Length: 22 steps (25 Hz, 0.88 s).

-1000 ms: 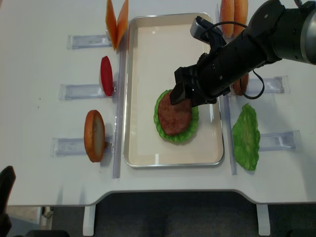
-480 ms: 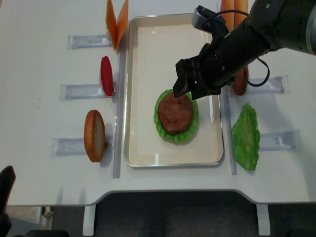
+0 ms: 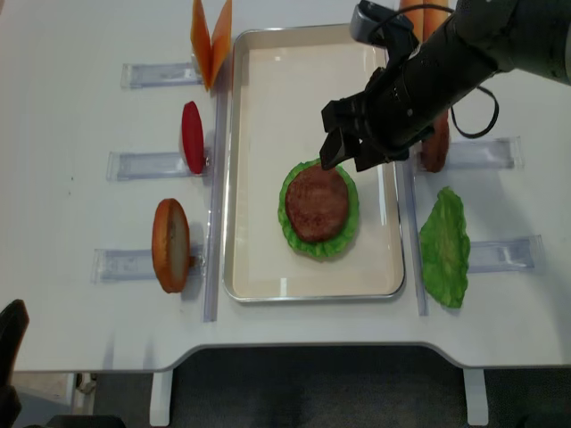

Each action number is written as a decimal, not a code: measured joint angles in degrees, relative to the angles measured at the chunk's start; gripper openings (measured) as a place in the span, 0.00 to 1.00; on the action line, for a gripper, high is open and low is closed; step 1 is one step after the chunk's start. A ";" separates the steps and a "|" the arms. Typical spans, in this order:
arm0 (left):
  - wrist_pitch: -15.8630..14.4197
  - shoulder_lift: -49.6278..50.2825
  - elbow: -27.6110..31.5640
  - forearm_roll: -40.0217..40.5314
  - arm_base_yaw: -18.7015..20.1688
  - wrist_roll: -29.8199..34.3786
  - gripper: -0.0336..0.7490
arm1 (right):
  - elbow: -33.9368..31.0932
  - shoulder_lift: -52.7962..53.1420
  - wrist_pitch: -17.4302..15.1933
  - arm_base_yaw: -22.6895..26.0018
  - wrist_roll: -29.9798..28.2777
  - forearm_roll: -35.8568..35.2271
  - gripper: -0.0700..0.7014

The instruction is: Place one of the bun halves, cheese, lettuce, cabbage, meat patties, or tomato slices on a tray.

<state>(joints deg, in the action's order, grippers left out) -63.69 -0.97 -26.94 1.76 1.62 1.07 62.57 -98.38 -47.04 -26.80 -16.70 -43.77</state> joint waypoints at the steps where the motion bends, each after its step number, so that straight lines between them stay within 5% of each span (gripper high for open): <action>1: 0.00 0.00 0.00 0.00 0.00 0.00 0.64 | 0.91 0.61 -0.41 0.00 2.03 2.44 0.64; 11: 0.00 0.00 0.00 -0.01 0.00 0.00 0.64 | 8.99 4.53 -9.77 0.00 18.22 25.78 0.64; 22: 0.00 0.00 0.00 -0.12 0.00 0.00 0.64 | 19.99 6.80 -22.26 2.13 22.50 42.09 0.64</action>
<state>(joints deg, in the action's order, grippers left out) -63.69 -0.97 -26.94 1.64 1.62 1.07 82.56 -91.58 -69.30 -24.67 5.80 -1.68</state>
